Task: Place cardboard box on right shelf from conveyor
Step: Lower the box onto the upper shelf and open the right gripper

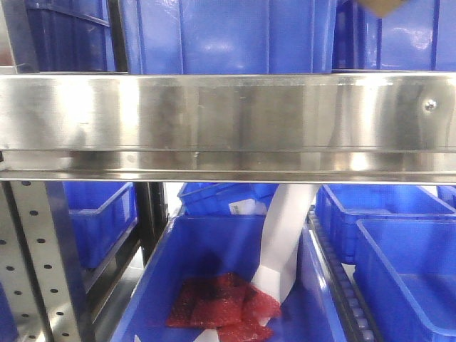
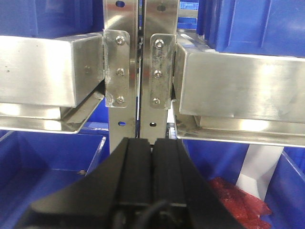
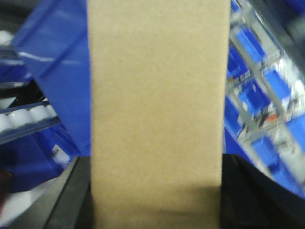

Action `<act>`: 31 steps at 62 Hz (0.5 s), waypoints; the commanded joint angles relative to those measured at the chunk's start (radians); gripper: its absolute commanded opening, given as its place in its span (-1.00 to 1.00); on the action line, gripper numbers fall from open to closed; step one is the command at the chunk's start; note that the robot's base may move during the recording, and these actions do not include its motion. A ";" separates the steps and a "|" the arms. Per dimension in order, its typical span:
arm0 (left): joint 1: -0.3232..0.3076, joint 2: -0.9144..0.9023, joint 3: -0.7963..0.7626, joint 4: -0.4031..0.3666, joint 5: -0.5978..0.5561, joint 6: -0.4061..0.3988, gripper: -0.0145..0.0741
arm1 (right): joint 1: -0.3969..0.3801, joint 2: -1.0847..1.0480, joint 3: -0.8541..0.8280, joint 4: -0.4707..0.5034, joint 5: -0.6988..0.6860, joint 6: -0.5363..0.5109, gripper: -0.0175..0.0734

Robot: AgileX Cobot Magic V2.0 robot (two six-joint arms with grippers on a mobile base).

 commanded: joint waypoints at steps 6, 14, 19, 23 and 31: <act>-0.005 -0.005 0.006 -0.006 -0.085 0.000 -0.93 | 0.056 0.088 -0.084 -0.186 0.007 -0.036 -0.58; -0.005 -0.005 0.006 -0.006 -0.085 0.000 -0.94 | 0.084 0.150 -0.086 -0.193 0.067 -0.092 -0.58; -0.005 -0.005 0.006 -0.006 -0.085 0.000 -0.94 | 0.093 0.181 -0.086 -0.193 0.081 -0.102 -0.58; -0.005 -0.005 0.006 -0.006 -0.085 0.000 -0.94 | 0.094 0.201 -0.086 -0.193 0.077 -0.102 -0.58; -0.005 -0.005 0.006 -0.006 -0.085 0.000 -0.94 | 0.094 0.232 -0.086 -0.193 0.082 -0.103 -0.58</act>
